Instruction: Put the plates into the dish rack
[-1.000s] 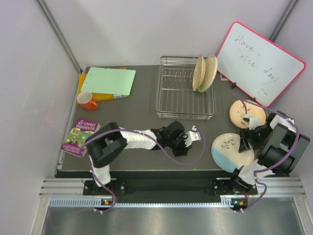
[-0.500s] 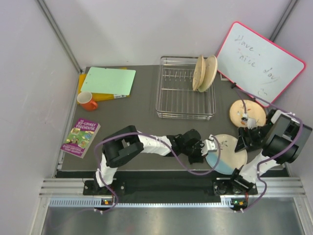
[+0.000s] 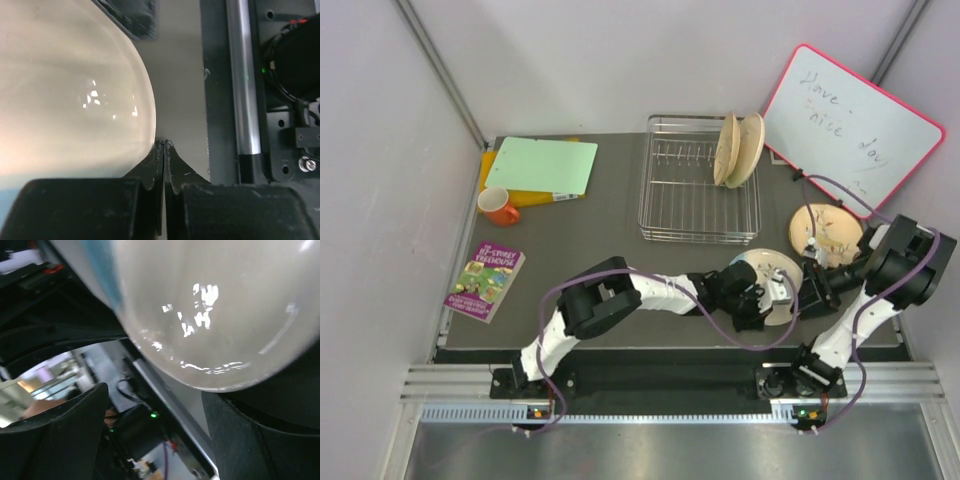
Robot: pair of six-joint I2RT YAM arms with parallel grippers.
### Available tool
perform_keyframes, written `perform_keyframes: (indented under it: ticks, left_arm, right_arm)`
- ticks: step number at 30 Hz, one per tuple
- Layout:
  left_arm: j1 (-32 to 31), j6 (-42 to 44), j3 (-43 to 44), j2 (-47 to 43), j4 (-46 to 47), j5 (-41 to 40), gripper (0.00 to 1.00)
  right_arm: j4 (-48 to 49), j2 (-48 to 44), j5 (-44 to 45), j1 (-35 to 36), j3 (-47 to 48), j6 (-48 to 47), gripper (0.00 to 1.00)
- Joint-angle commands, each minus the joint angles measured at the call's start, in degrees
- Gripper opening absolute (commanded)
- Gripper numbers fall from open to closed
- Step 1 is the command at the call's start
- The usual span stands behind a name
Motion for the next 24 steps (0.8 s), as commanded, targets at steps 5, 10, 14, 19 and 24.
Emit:
perform_keyframes:
  ticks: [5,10,14,19,24]
  left_arm:
    - [1.6,3.7,-1.9,-6.7,-11.0,-3.8,0.00]
    - [6.7,7.2,-8.9,-17.3,-18.2,-6.4,0.18]
    - [9.9,11.4,-10.7,-19.4,-19.9,-11.2,0.38]
    - [13.1,13.4,-9.8,-14.7,-18.0,-10.7,0.40]
    - [15.0,15.2,-6.6,-8.8,-17.4,-8.1,0.38]
  right_arm:
    - [6.5,2.0,-3.2,-1.1,2.6,-7.0,0.77]
    - [9.9,-3.0,1.0,-2.0,4.7,-4.3,0.79]
    - [15.7,-5.9,5.5,-2.3,7.5,1.2,0.81]
    - [16.8,-0.5,1.9,-1.3,12.2,4.2,0.81]
    - [16.0,7.9,-3.2,0.6,16.0,4.6,0.88]
